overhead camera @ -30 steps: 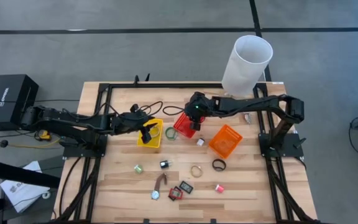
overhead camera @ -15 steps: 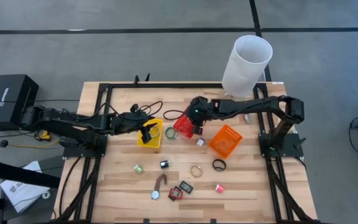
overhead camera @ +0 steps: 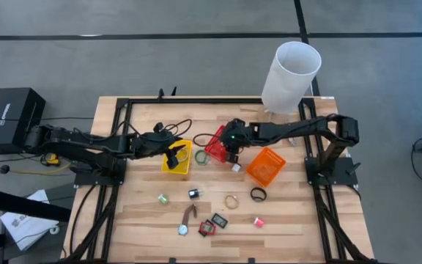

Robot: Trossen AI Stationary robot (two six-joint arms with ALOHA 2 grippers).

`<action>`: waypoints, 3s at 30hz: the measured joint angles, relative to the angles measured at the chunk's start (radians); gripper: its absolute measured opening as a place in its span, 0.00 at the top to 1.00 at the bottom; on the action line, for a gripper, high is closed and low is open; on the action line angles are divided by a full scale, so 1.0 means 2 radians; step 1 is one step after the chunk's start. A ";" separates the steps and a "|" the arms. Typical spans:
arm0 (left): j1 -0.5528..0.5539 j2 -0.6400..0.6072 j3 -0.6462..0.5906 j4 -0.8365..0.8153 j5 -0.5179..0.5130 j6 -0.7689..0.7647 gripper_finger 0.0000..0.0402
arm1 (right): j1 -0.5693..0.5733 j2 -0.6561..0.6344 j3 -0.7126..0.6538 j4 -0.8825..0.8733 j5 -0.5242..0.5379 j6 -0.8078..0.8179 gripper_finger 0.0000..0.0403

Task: Pick & Place Office items
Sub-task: Put the blue charger adapter into the red bin, then put the right black digital clock into the orange bin

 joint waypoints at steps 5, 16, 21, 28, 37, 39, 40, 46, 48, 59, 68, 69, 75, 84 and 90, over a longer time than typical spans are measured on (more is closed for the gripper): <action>0.000 0.000 0.000 0.000 0.000 0.000 0.66 | 0.000 0.000 -0.007 0.004 0.000 0.016 0.68; 0.000 0.000 0.000 0.000 0.000 0.000 0.66 | 0.013 0.000 -0.007 0.018 0.001 0.063 0.66; 0.000 0.000 0.000 0.000 0.000 0.000 0.66 | 0.021 0.000 -0.007 0.023 0.001 0.088 0.69; 0.000 0.000 0.000 0.000 0.000 0.000 0.66 | 0.020 0.000 -0.007 0.025 0.018 0.095 0.66; 0.000 0.000 0.000 0.000 0.000 0.000 0.66 | 0.031 0.039 -0.012 0.058 0.030 0.117 0.68; 0.000 0.000 0.000 0.001 0.000 0.000 0.66 | 0.035 0.051 -0.013 0.054 0.032 0.117 0.67; 0.000 0.000 0.001 0.001 0.000 -0.002 0.66 | 0.037 0.059 -0.012 0.057 0.032 0.117 0.67; 0.000 0.000 0.001 0.002 0.000 -0.002 0.66 | 0.039 0.065 0.001 0.059 0.034 0.117 0.67; 0.000 0.000 0.001 0.002 0.000 -0.002 0.66 | 0.038 0.065 0.002 0.056 0.034 0.116 0.65; 0.000 0.000 0.001 0.002 0.000 -0.002 0.66 | 0.038 0.064 0.009 0.033 0.027 0.102 0.49; 0.000 0.000 0.001 0.002 0.000 -0.002 0.66 | 0.040 0.054 0.024 0.015 0.026 0.078 0.51; 0.000 0.000 0.001 0.002 0.000 -0.002 0.66 | 0.040 0.053 0.028 0.005 0.026 0.078 0.51; 0.000 0.000 0.001 0.002 0.000 -0.002 0.66 | 0.045 0.049 0.061 -0.059 0.026 0.078 0.55; 0.000 0.000 0.001 0.002 0.000 -0.004 0.66 | 0.089 0.040 0.096 -0.137 0.026 0.093 0.56; 0.000 0.000 0.001 0.004 0.000 -0.004 0.66 | 0.128 0.027 0.097 -0.158 0.026 0.113 0.57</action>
